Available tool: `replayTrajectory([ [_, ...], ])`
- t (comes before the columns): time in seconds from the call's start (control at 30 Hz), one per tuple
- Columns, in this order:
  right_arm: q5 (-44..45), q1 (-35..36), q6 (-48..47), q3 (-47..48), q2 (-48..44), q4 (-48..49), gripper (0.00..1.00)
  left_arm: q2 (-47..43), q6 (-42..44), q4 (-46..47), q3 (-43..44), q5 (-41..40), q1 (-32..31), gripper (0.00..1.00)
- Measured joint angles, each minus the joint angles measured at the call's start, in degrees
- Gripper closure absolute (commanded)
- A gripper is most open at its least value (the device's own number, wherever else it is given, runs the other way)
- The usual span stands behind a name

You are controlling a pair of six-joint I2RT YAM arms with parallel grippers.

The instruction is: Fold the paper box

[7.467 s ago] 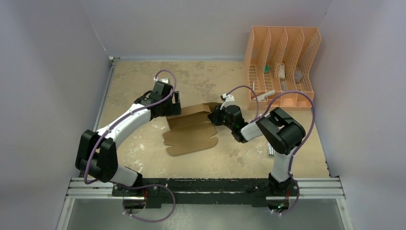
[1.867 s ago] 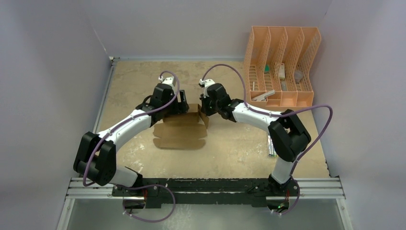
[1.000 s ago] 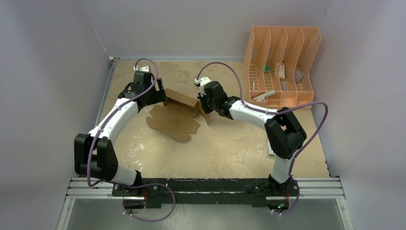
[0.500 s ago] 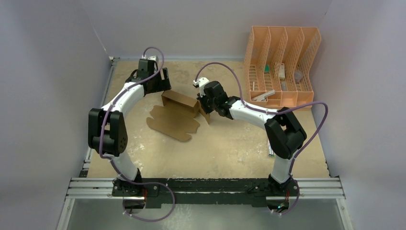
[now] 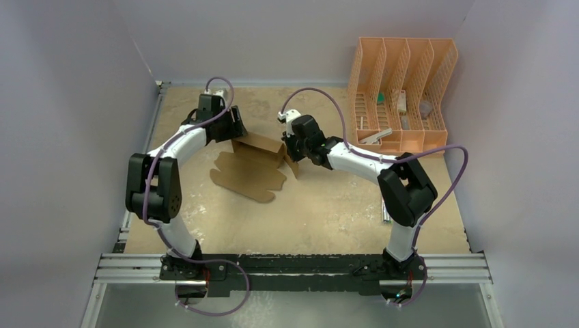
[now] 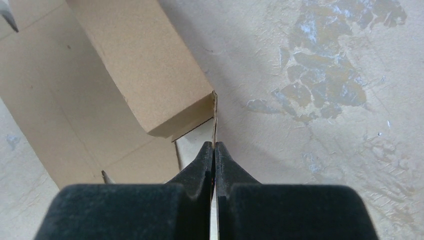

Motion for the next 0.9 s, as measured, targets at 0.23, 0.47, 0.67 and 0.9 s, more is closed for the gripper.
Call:
replayTrajectory([
  [0.23, 0.63, -0.52, 4.92, 2.29, 0.07, -3.15, 1.0, -7.28, -5.4, 3.85, -10.14, 3.13, 0.66, 0.43],
  [0.47, 1.22, -0.76, 7.63, 4.48, 0.79, -4.44, 0.99, -14.38, -7.93, 1.64, -16.44, 5.51, 0.48, 0.43],
  [0.67, 0.13, -0.9, 9.22, 4.2, 1.49, -3.32, 0.91, -17.77, -9.4, 1.22, -20.48, 7.04, 0.02, 0.43],
  [0.9, -4.9, -2.62, 8.81, -0.52, 1.18, 2.67, 0.78, -17.9, -9.2, 0.72, -21.11, 7.06, -0.2, 0.43],
])
